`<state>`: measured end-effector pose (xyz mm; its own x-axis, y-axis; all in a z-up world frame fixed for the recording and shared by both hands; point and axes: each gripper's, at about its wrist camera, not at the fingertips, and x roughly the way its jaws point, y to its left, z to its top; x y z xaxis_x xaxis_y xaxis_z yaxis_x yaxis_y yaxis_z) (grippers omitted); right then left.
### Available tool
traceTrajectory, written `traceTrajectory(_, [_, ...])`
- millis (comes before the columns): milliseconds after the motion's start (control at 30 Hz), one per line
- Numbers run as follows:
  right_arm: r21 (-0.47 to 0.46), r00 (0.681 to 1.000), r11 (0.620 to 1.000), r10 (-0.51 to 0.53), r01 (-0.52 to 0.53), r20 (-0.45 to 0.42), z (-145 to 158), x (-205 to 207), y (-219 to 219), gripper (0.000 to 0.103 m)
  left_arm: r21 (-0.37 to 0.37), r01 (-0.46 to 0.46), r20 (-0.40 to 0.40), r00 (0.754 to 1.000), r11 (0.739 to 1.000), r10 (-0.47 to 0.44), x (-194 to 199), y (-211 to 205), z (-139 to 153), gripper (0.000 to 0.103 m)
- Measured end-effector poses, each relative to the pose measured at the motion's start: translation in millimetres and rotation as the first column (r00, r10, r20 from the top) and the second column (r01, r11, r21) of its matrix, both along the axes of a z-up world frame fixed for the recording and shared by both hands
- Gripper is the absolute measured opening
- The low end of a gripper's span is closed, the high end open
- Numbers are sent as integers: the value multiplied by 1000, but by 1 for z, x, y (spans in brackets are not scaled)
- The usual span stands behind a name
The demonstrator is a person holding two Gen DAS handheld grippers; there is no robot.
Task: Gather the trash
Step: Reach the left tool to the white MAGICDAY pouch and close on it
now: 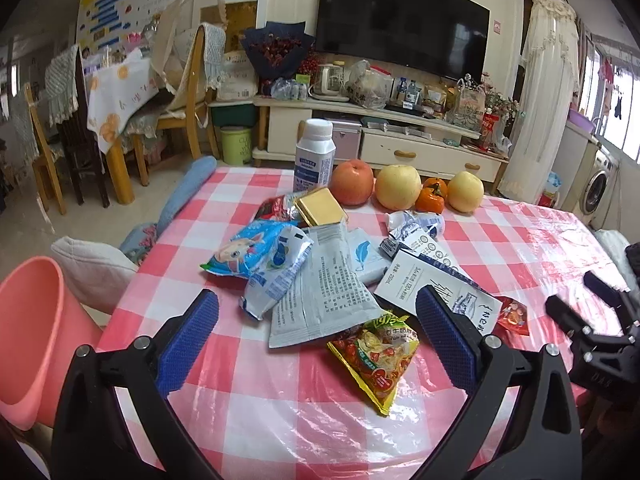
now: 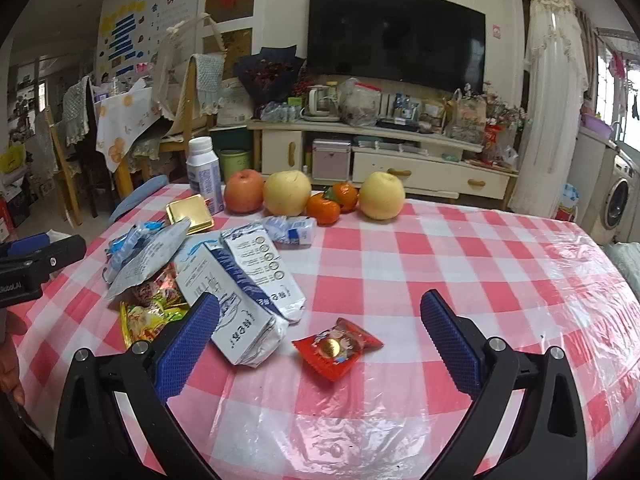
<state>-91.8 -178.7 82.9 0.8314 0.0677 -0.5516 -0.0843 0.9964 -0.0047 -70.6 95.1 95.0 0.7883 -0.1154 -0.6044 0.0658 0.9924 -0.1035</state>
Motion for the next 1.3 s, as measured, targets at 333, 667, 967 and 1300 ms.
traceTrajectory(333, [31, 989, 994, 111, -109, -100, -11, 14, 10, 99, -66, -14, -123, 992, 998, 6, 17, 29, -11, 100])
traceTrajectory(667, [89, 978, 990, 119, -105, -168, -18, 32, -7, 99, -182, -1, -195, 980, 983, -35, 25, 19, -25, 99])
traceTrajectory(967, [136, 974, 989, 80, -52, -212, -24, 40, -35, 98, -186, -59, -221, 975, 981, 17, 45, 41, -32, 99])
traceTrajectory(1300, [198, 970, 980, 76, -30, -233, -26, 43, -55, 98, -162, -45, -243, 970, 986, 5, 91, 47, -49, 90])
